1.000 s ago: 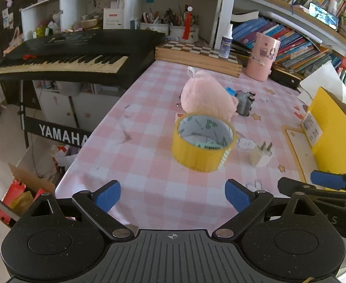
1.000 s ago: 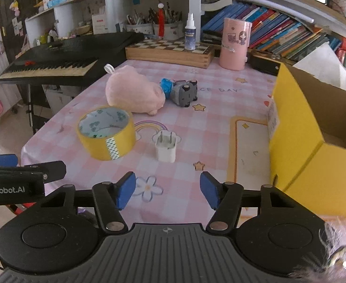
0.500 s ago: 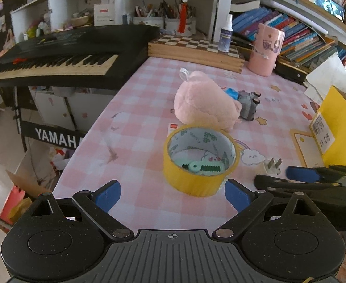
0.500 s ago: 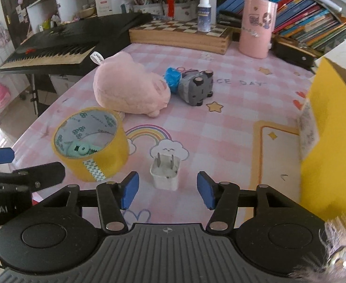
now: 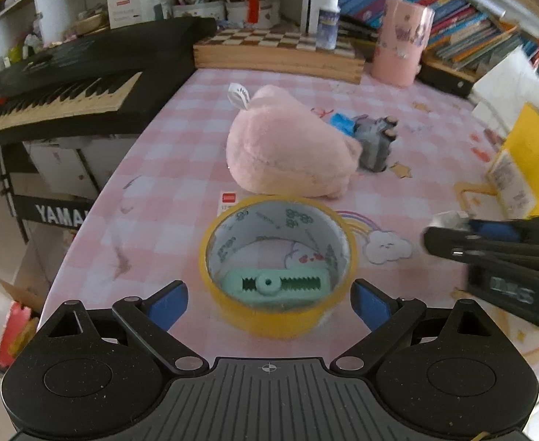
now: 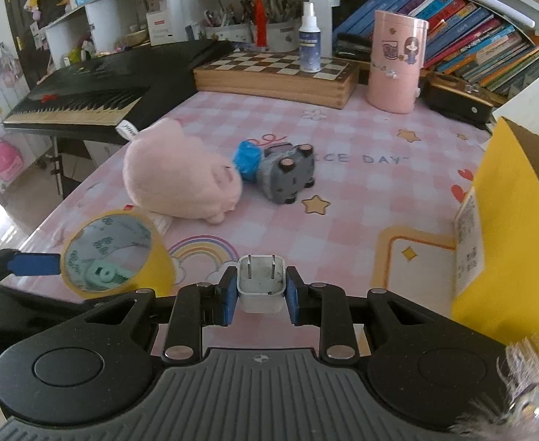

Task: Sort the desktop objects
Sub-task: 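Grasp the yellow tape roll with the left tool while the right tool grasps the white plug adapter, then carry the tape roll with the left tool while the right tool carries the plug toward the yellow box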

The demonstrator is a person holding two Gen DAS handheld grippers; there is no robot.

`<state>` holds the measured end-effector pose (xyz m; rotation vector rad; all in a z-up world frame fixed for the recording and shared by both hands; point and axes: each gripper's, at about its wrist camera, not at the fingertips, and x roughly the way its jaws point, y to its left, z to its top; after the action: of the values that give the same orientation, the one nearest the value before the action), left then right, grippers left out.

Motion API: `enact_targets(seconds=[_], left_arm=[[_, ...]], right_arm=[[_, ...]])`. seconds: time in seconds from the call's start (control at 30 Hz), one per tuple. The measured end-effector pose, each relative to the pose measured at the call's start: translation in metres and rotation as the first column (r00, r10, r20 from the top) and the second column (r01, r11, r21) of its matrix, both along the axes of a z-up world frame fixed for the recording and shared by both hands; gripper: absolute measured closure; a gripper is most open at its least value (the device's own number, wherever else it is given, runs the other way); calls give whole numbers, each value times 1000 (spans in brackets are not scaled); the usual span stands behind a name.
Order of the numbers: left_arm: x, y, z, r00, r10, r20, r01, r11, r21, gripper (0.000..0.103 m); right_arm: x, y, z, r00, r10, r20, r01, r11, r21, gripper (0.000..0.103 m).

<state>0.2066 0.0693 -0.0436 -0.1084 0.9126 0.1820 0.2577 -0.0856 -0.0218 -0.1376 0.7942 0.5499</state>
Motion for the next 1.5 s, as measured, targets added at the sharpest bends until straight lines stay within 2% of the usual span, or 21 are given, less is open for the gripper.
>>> enact_targets(seconds=[0.33,0.37,0.5,0.6,0.9,1.5], left_arm=[[22,-5,-9,1000,-1,-10,2,1000,30,8],[21,-6,-8,1000,-2,-3,2,1000,31,11],[16,-8,1,999,-20,37,19,999,35,11],[7,-11,14,995,-41,93,35,997,66,11],[-25,-15,47,973,-96,211,82,994,74,11],[-113,-19,48,958,-181,223,184,983,11,11]], right_arm=[[4,-12,-1,1000,-21,-9,21,1000,-13,78],[4,-13,0,1000,-24,-7,24,1000,-14,78],[1,-17,2,999,-37,1,37,999,-14,78],[-3,-18,5,999,-45,10,46,999,-10,78],[-28,-18,20,997,-47,56,47,999,6,78],[-122,-32,26,987,-143,77,142,990,17,78]])
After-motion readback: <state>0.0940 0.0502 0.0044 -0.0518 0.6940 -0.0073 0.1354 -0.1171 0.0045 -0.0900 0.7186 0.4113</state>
